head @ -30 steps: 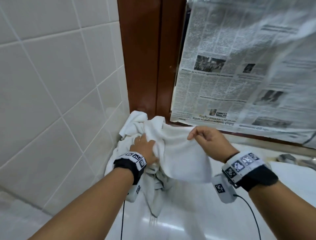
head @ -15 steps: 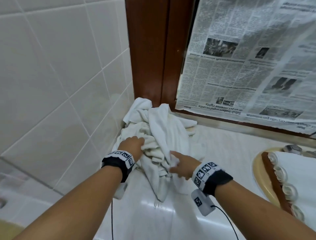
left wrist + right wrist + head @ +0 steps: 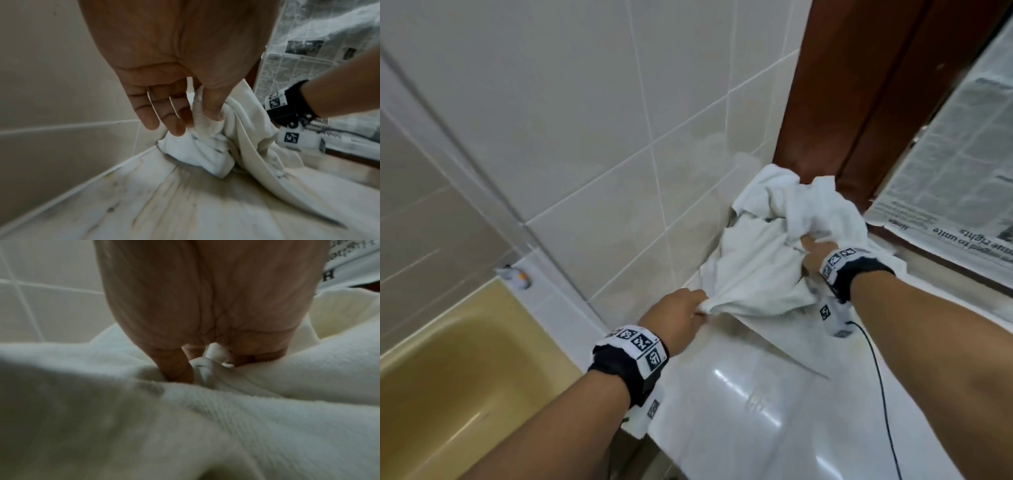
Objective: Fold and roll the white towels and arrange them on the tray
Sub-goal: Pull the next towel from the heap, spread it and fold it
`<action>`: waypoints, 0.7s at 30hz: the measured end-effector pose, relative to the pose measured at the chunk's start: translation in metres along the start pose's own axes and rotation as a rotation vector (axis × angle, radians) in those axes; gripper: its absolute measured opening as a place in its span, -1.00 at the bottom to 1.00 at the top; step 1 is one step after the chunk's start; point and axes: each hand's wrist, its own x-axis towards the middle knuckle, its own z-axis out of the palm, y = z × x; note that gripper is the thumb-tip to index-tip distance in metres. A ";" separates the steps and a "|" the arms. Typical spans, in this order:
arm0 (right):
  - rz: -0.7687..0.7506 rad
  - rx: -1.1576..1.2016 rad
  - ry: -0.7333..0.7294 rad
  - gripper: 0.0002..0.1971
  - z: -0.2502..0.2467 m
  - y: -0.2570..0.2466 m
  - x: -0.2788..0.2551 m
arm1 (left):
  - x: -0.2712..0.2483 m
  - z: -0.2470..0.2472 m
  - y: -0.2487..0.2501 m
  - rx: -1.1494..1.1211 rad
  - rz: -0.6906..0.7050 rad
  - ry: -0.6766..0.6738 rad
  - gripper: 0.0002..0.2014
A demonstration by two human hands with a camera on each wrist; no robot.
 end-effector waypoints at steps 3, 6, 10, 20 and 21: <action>-0.045 0.036 -0.038 -0.31 -0.009 0.000 -0.023 | 0.004 -0.004 0.009 -0.192 -0.014 0.022 -0.75; -0.096 -0.008 -0.101 -0.13 -0.024 0.002 -0.060 | 0.022 -0.015 0.031 -0.551 -0.097 0.032 -0.78; -0.260 0.240 -0.258 0.32 -0.051 -0.004 -0.126 | 0.055 -0.051 0.085 -1.088 -0.148 0.118 -0.92; -0.232 0.823 0.670 -0.69 -0.156 -0.046 -0.174 | 0.050 -0.152 0.181 -1.243 0.413 0.202 -0.80; -0.271 0.818 0.758 -0.68 -0.178 -0.048 -0.185 | 0.050 -0.158 0.179 -1.182 0.438 0.228 -0.69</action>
